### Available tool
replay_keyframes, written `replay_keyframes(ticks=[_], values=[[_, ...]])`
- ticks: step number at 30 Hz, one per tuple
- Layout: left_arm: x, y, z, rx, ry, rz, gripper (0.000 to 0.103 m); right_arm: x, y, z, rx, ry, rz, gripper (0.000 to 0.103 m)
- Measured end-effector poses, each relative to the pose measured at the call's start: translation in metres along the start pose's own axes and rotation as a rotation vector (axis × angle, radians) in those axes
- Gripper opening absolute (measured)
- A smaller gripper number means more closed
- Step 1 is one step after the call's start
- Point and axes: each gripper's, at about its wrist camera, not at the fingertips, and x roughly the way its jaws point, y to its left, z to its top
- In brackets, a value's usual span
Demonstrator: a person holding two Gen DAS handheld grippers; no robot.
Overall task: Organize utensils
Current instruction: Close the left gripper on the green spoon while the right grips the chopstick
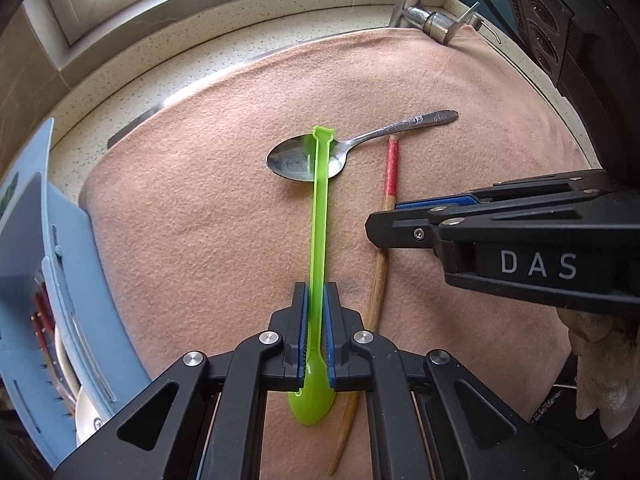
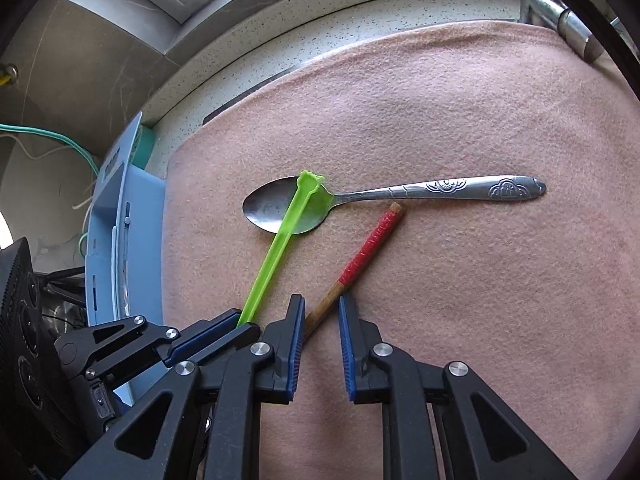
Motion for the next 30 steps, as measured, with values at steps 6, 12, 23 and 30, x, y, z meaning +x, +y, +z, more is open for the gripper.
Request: replay_keyframes(ticks=[6,12,23,30], values=[[-0.002,0.000,-0.007,-0.017,0.008,-0.004,0.006,0.001,-0.004,0.008,-0.003,0.045,0.016,0.015],[-0.003,0.000,-0.013,-0.066,0.007,-0.025,0.006,0.000,-0.012,0.009,0.079,0.058,0.051,0.017],[-0.009,-0.024,-0.043,-0.238,-0.054,-0.067,0.006,0.001,0.013,0.005,-0.239,0.089,-0.071,0.012],[-0.017,-0.031,-0.067,-0.374,-0.103,-0.077,0.006,-0.012,-0.003,0.001,-0.401,0.094,-0.117,0.009]])
